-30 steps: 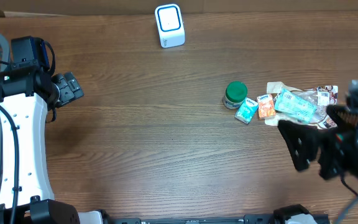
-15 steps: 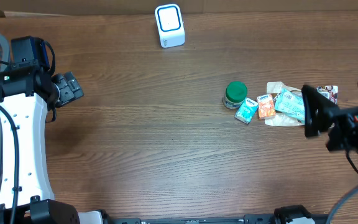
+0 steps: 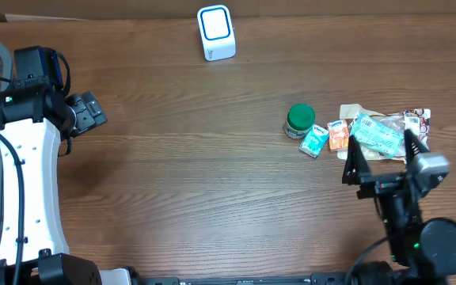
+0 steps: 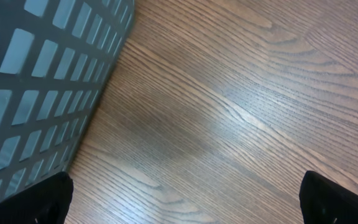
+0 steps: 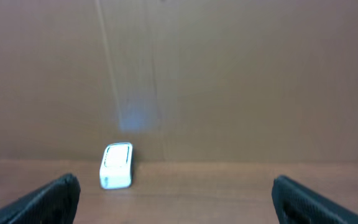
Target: Scan the item barcode
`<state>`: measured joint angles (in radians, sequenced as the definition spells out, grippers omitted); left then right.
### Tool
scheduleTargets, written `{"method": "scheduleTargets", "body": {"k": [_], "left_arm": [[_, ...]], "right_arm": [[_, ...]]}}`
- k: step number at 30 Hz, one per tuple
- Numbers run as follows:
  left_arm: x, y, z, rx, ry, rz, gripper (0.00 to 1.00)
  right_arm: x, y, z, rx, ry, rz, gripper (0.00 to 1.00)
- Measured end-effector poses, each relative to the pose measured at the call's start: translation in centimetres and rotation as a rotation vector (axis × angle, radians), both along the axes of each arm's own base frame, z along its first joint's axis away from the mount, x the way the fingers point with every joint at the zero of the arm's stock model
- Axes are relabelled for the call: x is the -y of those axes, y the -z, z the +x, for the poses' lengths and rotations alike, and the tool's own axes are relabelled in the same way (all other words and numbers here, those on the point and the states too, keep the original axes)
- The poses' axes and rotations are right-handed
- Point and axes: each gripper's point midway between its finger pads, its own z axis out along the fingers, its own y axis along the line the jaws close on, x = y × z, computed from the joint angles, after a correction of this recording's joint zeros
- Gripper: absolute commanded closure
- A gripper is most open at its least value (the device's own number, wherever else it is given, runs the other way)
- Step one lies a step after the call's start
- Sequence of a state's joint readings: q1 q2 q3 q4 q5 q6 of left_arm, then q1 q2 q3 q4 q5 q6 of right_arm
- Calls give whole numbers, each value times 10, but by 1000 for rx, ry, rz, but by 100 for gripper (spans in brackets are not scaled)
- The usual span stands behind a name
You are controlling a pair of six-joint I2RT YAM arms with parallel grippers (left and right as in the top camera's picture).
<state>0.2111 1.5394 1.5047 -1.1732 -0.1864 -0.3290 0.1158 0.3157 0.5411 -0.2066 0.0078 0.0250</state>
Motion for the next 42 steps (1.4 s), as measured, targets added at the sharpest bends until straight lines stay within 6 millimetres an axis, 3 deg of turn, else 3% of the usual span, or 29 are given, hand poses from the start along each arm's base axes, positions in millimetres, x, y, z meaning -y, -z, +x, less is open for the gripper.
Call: {"method": "scheduleTargets", "body": {"k": [1, 3, 8, 16, 42], "left_arm": [[0, 0, 0, 0, 0, 1, 1], [0, 0, 0, 0, -1, 1, 1], [0, 0, 0, -1, 0, 0, 0], [0, 0, 0, 0, 0, 0, 1], [0, 0, 0, 0, 0, 0, 1]], "right_arm": [[3, 21, 0, 31, 13, 4, 0], [6, 44, -1, 75, 20, 7, 0], [4, 116, 5, 25, 1, -2, 0], [2, 153, 7, -92, -13, -8, 0], [1, 154, 7, -95, -18, -9, 0]]}}
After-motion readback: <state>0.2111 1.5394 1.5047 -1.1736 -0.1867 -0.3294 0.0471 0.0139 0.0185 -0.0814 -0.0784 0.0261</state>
